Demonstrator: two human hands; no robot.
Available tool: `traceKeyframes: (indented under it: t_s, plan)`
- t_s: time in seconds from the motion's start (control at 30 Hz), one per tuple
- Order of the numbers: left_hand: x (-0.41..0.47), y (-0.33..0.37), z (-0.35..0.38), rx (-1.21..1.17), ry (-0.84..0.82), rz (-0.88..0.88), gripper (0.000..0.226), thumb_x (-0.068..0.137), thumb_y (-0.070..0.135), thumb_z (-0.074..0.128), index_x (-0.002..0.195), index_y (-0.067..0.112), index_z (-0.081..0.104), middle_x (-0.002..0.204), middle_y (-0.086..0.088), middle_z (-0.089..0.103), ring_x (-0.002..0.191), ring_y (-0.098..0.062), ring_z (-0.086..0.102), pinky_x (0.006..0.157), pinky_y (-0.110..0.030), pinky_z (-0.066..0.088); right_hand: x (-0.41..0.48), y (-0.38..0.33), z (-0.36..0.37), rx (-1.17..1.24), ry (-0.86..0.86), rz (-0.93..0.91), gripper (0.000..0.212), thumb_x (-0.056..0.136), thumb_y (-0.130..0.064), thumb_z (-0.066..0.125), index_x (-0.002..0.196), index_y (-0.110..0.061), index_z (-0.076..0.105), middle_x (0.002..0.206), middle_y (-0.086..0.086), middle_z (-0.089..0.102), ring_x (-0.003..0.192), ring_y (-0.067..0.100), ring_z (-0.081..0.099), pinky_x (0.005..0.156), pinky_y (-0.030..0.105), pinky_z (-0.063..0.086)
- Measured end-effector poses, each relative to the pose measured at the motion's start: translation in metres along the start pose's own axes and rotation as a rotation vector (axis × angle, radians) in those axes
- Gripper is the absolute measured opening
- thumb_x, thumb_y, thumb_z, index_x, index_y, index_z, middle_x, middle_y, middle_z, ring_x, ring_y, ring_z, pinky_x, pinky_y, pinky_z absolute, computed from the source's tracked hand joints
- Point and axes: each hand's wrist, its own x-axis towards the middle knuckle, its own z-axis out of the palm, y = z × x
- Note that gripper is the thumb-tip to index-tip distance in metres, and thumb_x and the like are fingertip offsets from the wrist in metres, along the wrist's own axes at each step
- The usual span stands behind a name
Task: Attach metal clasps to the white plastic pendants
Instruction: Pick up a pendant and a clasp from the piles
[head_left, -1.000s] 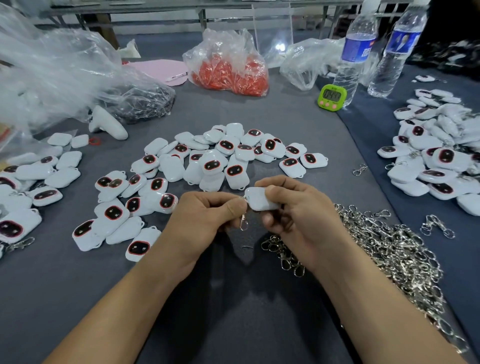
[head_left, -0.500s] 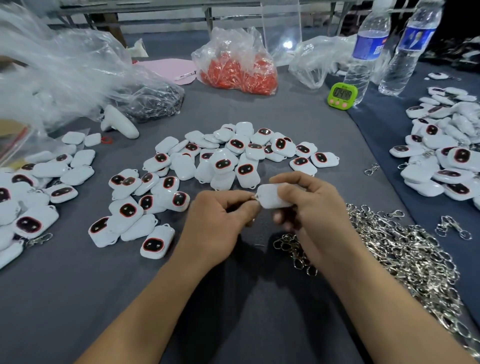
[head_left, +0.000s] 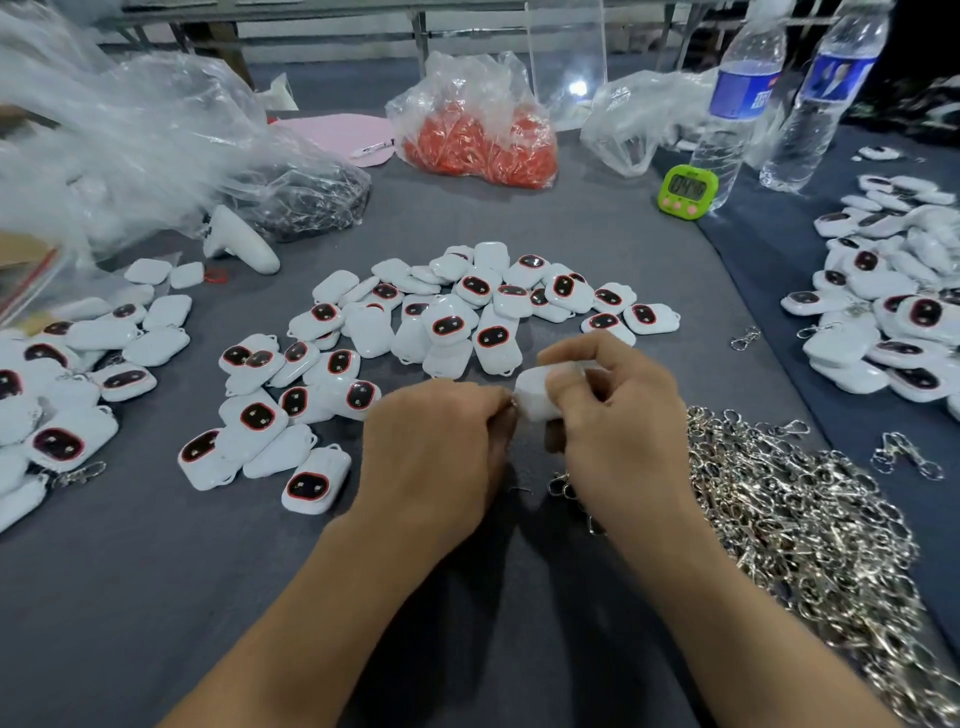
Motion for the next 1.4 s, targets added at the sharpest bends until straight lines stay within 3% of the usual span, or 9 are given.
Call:
traceKeyframes:
  t_s: [0.13,0.3,0.53,0.67,0.87,1.03,1.13,1.27,1.4]
  plan:
    - [0.005,0.001,0.010,-0.748,-0.116,-0.364,0.012,0.091,0.031,0.067,0.086,0.032,0.079,0.055,0.010,0.059,0.052,-0.005,0.047,0.053,-0.021,0.040,0.014,-0.001,-0.011,0.424,-0.079,0.322,0.024,0.098,0.002,0.052,0.088,-0.011,0.069,0.065,0.007,0.068,0.041,0.016,0.048,0.036,0.023,0.033]
    - [0.011,0.003,0.007,-1.085,-0.206,-0.471,0.021,0.092,0.019,0.069,0.076,0.026,0.081,0.044,0.003,0.046,0.049,-0.008,0.039,0.052,-0.016,0.037,0.017,0.001,-0.013,0.685,-0.163,0.444,0.023,0.098,0.003,0.048,0.091,-0.005,0.067,0.068,0.012,0.067,0.039,0.015,0.043,0.037,0.022,0.027]
    - [0.004,0.004,0.001,0.211,-0.132,0.030,0.023,0.086,0.035,0.061,0.072,0.022,0.074,0.064,-0.001,0.066,0.067,-0.024,0.060,0.057,-0.031,0.030,0.000,0.007,0.003,-0.146,-0.062,-0.162,0.015,0.090,-0.014,0.064,0.085,-0.027,0.069,0.066,-0.005,0.067,0.055,0.007,0.057,0.053,0.017,0.045]
    - [-0.001,0.002,0.005,-0.111,0.019,-0.088,0.021,0.083,0.035,0.061,0.073,0.023,0.075,0.059,0.003,0.063,0.061,-0.018,0.056,0.056,-0.030,0.035,0.007,0.006,-0.001,0.032,-0.042,-0.006,0.018,0.090,-0.017,0.058,0.084,-0.028,0.071,0.065,-0.001,0.067,0.049,0.015,0.056,0.048,0.030,0.046]
    - [0.009,0.003,0.012,-0.891,-0.152,-0.474,0.011,0.086,0.029,0.075,0.076,0.032,0.080,0.048,0.014,0.053,0.048,0.000,0.041,0.050,-0.015,0.034,0.019,0.001,-0.013,0.542,-0.120,0.354,0.028,0.095,0.003,0.051,0.083,-0.012,0.071,0.061,0.009,0.066,0.038,0.015,0.043,0.035,0.020,0.028]
    - [0.002,-0.003,0.008,-0.020,-0.037,0.005,0.025,0.079,0.030,0.064,0.060,0.015,0.069,0.052,0.001,0.057,0.056,-0.023,0.051,0.057,-0.032,0.038,0.011,0.004,-0.010,0.149,-0.213,0.102,0.010,0.088,-0.014,0.066,0.085,-0.021,0.073,0.065,0.004,0.069,0.045,0.014,0.053,0.044,0.025,0.041]
    - [0.002,-0.004,0.008,0.088,0.018,0.025,0.011,0.073,0.028,0.069,0.066,0.021,0.074,0.058,0.001,0.063,0.061,-0.024,0.055,0.069,-0.033,0.033,0.009,0.006,-0.008,-0.067,-0.324,0.039,0.015,0.079,-0.024,0.069,0.093,-0.029,0.073,0.065,0.001,0.070,0.047,0.011,0.057,0.047,0.024,0.043]
    - [0.006,-0.005,0.010,-0.133,0.091,-0.345,0.013,0.081,0.042,0.076,0.093,0.037,0.079,0.064,0.012,0.063,0.072,-0.015,0.051,0.075,-0.030,0.036,0.030,0.003,-0.030,0.250,-0.168,0.227,0.030,0.089,0.009,0.058,0.105,-0.011,0.075,0.080,0.008,0.076,0.047,0.013,0.058,0.042,0.020,0.042]
    - [0.005,-0.007,0.011,-0.220,0.042,-0.370,0.016,0.081,0.046,0.075,0.095,0.039,0.078,0.068,0.016,0.066,0.076,-0.014,0.061,0.081,-0.039,0.051,0.051,0.010,-0.076,1.266,0.127,0.391,0.021,0.088,-0.013,0.070,0.108,-0.006,0.071,0.095,0.002,0.078,0.083,0.010,0.074,0.066,0.019,0.055]
